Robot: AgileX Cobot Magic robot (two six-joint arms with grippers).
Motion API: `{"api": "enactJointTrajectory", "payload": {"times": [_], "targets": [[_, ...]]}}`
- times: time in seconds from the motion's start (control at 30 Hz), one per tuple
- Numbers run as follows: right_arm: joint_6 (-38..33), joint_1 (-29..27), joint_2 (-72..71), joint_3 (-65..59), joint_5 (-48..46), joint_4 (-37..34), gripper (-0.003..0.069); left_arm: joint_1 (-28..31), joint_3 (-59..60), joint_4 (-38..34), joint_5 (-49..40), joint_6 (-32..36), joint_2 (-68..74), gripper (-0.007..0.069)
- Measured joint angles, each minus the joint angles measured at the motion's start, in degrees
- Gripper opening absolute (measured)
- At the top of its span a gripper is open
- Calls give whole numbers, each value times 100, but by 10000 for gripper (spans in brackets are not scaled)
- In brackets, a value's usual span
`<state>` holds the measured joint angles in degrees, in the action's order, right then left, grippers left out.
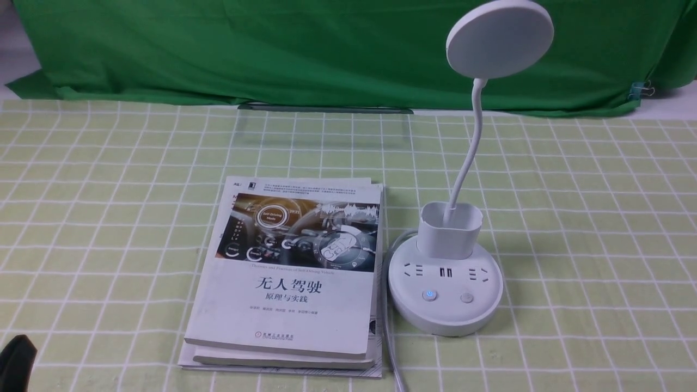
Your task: Turn off the desk lamp on the green coffee tablecloth by hand.
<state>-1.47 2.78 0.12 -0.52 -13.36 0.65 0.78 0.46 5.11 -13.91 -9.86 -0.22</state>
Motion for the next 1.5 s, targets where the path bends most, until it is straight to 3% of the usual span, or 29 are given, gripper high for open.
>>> {"api": "enactJointTrajectory", "payload": {"times": [1.5], "targets": [[-35,0,0,0,-26,2,132,0,0,0,0,0,0,410]]}}
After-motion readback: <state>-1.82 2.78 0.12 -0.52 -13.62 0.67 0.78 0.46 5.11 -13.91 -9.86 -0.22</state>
